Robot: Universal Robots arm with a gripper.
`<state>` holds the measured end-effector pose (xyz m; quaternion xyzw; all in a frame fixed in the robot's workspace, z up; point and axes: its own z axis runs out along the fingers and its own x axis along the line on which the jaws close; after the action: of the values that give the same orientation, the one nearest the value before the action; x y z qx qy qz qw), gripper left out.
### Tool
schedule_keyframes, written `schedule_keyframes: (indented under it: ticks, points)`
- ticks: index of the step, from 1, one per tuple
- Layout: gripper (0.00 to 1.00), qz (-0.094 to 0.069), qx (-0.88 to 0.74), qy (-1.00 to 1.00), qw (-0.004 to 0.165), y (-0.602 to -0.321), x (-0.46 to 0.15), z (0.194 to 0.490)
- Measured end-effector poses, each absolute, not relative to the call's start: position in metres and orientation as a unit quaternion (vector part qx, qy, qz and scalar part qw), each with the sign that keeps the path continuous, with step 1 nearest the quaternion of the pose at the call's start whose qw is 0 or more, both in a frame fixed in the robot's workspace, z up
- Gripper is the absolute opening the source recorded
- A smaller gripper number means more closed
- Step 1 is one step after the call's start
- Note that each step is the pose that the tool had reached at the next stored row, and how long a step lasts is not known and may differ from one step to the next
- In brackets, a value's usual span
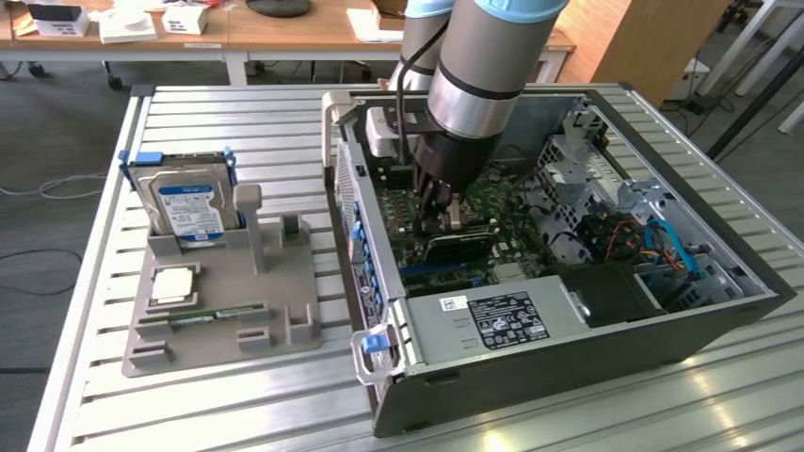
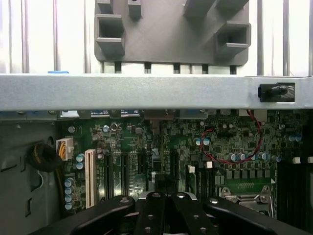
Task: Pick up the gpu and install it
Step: 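Press down on the gpu until it lock into place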
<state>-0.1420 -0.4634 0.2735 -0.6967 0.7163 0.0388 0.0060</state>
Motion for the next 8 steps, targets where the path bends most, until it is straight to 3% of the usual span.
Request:
schedule_keyframes:
  ticks: [8]
  points:
    - [0.11,0.039,-0.697,0.716,0.006,-0.4635,-0.142,0.2724]
